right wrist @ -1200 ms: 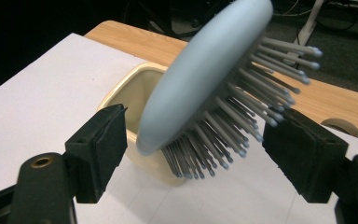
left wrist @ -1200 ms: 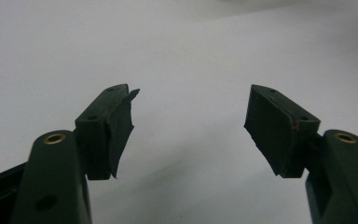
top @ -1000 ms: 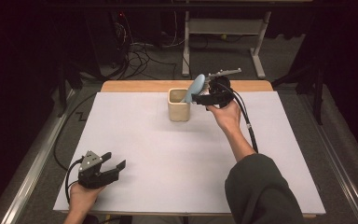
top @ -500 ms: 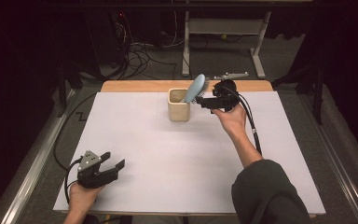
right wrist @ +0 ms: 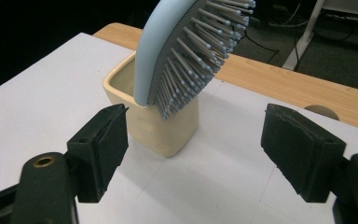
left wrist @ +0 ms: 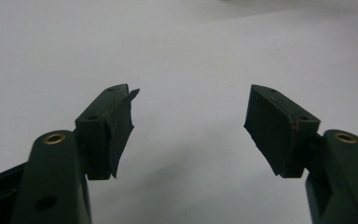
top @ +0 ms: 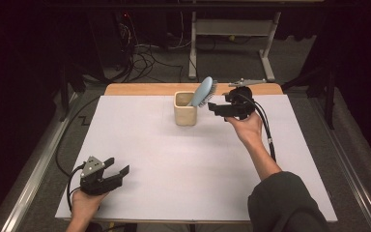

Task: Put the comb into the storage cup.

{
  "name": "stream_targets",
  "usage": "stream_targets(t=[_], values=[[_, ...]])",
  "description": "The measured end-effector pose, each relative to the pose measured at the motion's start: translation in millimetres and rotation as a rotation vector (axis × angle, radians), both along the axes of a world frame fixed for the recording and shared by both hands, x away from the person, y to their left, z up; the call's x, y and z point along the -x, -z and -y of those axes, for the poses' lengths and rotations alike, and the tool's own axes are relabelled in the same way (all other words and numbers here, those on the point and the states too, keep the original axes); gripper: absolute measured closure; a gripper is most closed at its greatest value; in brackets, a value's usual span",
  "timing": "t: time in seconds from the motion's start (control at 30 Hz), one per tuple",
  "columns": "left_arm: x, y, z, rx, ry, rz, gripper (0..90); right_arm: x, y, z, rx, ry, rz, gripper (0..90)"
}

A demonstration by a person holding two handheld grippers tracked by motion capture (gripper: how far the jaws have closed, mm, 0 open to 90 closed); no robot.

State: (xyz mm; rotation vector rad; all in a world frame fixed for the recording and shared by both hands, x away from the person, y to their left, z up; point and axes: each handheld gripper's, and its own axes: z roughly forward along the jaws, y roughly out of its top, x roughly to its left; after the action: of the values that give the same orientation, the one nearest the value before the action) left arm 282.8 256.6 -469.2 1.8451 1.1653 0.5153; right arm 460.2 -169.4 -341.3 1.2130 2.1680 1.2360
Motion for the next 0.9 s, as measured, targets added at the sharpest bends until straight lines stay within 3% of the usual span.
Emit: stream_targets(t=[0.9], values=[[2.1, -0.9, -3.3, 0.022, -0.016, 0.003, 32.5, 25.8, -2.8, 22.5, -0.003, -0.019, 0.032, 23.6]])
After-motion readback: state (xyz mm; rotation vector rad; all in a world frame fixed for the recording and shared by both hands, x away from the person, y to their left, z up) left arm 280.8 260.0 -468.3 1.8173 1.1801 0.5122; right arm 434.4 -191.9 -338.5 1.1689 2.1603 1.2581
